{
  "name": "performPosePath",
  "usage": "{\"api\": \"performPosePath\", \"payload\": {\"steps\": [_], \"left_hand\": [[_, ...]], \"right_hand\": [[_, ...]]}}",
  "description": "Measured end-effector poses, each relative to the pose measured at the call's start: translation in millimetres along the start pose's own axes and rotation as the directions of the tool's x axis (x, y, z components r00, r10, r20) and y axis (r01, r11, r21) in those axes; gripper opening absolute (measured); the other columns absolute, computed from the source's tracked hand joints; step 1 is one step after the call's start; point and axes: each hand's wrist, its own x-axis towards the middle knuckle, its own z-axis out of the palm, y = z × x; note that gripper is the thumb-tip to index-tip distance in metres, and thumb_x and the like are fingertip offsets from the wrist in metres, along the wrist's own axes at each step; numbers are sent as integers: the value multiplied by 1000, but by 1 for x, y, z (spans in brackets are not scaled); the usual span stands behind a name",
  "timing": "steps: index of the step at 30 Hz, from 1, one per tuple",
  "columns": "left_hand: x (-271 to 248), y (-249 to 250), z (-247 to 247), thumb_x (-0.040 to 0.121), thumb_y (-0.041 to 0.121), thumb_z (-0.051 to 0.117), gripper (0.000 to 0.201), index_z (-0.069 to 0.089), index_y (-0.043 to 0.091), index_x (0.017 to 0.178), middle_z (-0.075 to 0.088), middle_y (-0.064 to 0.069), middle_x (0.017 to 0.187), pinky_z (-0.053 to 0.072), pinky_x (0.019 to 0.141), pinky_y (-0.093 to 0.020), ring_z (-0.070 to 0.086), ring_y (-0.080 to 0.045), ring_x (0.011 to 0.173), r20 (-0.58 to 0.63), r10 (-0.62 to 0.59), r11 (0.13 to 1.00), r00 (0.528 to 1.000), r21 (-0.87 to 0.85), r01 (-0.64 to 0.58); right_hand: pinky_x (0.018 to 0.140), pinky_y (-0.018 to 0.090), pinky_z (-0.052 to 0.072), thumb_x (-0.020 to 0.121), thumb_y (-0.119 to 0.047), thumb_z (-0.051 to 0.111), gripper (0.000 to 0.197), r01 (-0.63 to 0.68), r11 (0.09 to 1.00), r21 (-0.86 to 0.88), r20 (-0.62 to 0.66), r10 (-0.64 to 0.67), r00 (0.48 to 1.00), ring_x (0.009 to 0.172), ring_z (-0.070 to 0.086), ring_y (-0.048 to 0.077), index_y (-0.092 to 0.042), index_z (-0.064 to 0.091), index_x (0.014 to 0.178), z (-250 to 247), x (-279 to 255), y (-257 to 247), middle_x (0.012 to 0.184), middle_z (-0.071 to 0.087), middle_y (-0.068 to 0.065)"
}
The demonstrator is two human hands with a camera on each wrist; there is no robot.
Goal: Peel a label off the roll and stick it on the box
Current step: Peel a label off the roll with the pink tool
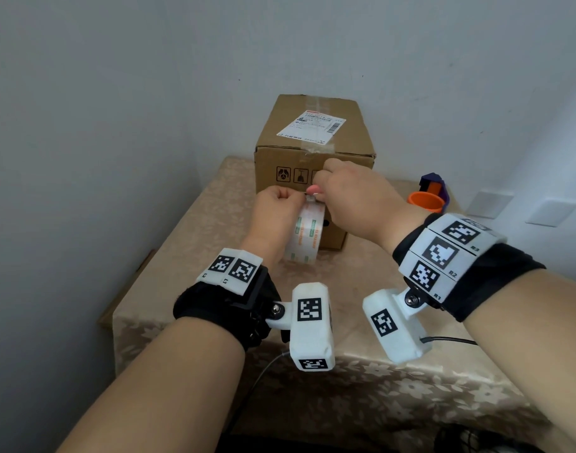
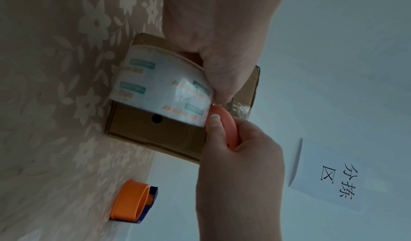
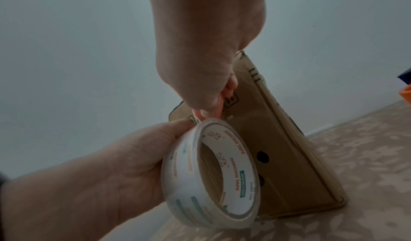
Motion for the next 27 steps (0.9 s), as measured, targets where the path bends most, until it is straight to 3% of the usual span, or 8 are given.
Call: {"api": "performPosePath", "payload": {"steps": [3, 10, 14, 18, 21, 23, 25, 27], "left_hand": [[0, 0, 0, 89, 16, 57, 13, 55, 12, 76, 59, -6, 70, 43, 54, -27, 55, -18, 59, 2, 5, 1000, 1000, 12, -5], [1, -1, -1, 90, 14, 54, 19, 53, 16, 71, 57, -1, 67, 42, 48, -22, 53, -12, 54, -13, 10, 1000, 1000, 24, -9], [0, -9, -1, 87, 13, 57, 13, 55, 15, 75, 60, -11, 78, 45, 62, -33, 56, -22, 69, 3, 3, 999, 1000, 49, -3], [-1, -17, -6, 88, 13, 57, 18, 51, 21, 73, 62, -11, 87, 48, 67, -36, 58, -23, 75, 15, 46, 997, 999, 64, -47], [-1, -16, -9, 89, 12, 55, 22, 52, 25, 71, 61, -9, 87, 49, 68, -39, 58, -24, 75, 84, 94, 991, 992, 87, -101], [-3, -17, -10, 90, 11, 53, 21, 51, 24, 74, 58, -8, 84, 46, 65, -37, 54, -22, 72, 156, 125, 980, 980, 133, -146], [-5, -19, -8, 93, 16, 49, 17, 49, 23, 78, 53, -7, 75, 41, 57, -32, 47, -18, 62, 255, 135, 957, 958, 217, -192], [-9, -20, -4, 97, 20, 45, 13, 47, 20, 84, 45, -1, 63, 34, 47, -25, 38, -14, 52, 351, 128, 908, 928, 335, -252]], "right_hand": [[67, 31, 39, 92, -11, 49, 15, -4, 1000, 3, 9, 4, 1000, 93, 55, 25, -10, 58, 104, -1, -3, 4, 102, 55, 8], [67, 33, 42, 92, -11, 50, 15, 6, 1000, -26, 6, -6, 1000, 91, 55, 25, -9, 58, 104, -2, -3, 5, 103, 56, 10], [67, 33, 42, 91, -13, 52, 17, 2, 999, -44, 15, -1, 1000, 87, 52, 24, -8, 58, 106, 0, -4, 6, 103, 55, 10], [69, 28, 39, 94, -19, 49, 22, -75, 996, 40, 47, 73, 996, 88, 53, 20, -13, 60, 113, 6, -12, 17, 105, 55, 7], [74, 25, 38, 95, -24, 46, 25, -163, 970, 181, 23, 162, 987, 88, 50, 15, -16, 60, 115, 9, -20, 22, 107, 57, 5], [77, 28, 39, 95, -26, 47, 26, -215, 938, 272, 12, 220, 975, 95, 54, 19, -16, 59, 116, 12, -26, 26, 110, 58, 6], [80, 30, 41, 94, -26, 49, 25, -241, 896, 373, -29, 271, 962, 98, 56, 22, -14, 60, 113, 18, -32, 31, 108, 62, 7], [76, 29, 41, 93, -26, 52, 23, -268, 839, 474, -63, 335, 940, 91, 57, 19, -14, 62, 109, 25, -42, 35, 100, 65, 5]]}}
